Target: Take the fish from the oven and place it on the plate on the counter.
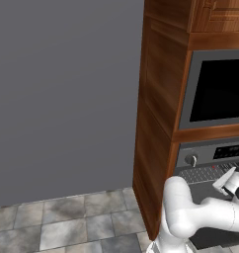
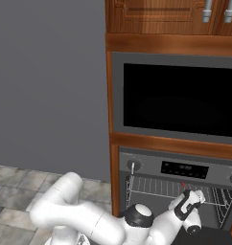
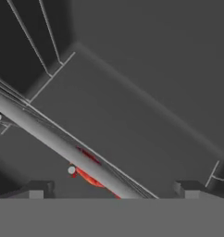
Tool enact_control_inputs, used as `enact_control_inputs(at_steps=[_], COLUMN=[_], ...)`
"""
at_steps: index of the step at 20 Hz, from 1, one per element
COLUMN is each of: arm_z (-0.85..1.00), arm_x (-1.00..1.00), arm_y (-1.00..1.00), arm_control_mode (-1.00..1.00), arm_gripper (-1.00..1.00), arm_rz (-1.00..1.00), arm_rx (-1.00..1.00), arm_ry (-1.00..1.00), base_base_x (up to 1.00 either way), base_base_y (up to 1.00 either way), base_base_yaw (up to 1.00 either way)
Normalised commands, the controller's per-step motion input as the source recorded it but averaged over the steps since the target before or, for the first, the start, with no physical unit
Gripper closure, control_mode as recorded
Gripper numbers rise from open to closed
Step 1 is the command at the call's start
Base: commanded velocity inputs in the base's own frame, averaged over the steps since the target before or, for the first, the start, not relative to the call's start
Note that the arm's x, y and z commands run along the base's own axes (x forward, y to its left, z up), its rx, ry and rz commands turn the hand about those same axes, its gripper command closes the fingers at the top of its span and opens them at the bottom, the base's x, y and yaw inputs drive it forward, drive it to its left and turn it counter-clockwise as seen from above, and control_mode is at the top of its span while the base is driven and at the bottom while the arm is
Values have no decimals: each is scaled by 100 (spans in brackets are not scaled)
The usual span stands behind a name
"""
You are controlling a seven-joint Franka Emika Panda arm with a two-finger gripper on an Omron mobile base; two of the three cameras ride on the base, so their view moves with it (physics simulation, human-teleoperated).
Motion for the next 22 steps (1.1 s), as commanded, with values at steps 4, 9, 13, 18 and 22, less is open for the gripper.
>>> enact_control_inputs(at_steps=[4, 9, 13, 18, 22], arm_z=[-44, -28, -36, -38, -51], arm_x=[0, 0, 0, 0, -7], arm_y=[0, 0, 0, 0, 0], arm_control_mode=[-100, -100, -100, -100, -100], arm_gripper=[100, 100, 100, 100, 100], arm_rz=[2, 0, 0, 0, 0], arm_rx=[17, 11, 5, 4, 5], arm_ry=[-11, -2, -5, -4, 0], base_base_x=[0, 0, 0, 0, 0], base_base_y=[0, 0, 0, 0, 0], base_base_yaw=[0, 0, 0, 0, 0])
